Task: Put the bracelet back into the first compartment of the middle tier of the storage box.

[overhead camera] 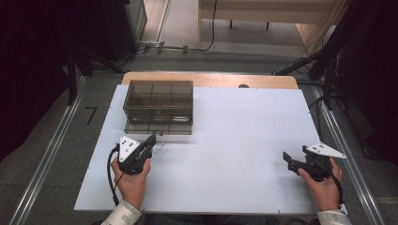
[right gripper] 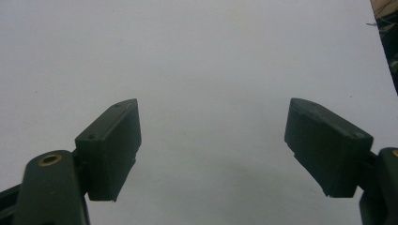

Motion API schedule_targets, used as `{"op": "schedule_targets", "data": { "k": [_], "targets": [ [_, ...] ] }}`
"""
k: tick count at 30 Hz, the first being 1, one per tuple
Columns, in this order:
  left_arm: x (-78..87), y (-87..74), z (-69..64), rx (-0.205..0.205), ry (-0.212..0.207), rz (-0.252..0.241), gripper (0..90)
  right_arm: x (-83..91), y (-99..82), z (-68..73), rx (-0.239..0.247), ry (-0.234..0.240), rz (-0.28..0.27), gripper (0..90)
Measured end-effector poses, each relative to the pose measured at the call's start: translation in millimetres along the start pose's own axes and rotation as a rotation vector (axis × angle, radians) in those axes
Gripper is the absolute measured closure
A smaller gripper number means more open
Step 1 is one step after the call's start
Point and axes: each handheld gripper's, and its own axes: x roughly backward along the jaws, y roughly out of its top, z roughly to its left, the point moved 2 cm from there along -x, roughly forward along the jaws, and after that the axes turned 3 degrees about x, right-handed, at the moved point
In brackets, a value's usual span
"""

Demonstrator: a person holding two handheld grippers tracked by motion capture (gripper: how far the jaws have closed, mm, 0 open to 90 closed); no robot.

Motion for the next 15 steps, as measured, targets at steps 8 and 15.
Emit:
{"op": "schedule_targets", "data": {
  "k": [8,15],
  "targets": [
    [4.3,3.4,6.0,0.009,0.021,-0.024,87.9,-0.1,-0.2,-0.1,-0.001,0.000,0.002,17.5],
    [5.1,4.4,6.7,0.006,0.025,-0.036,87.9,-0.4,-0.2,-0.1,0.001,0.001,0.002,17.5]
  ]
}}
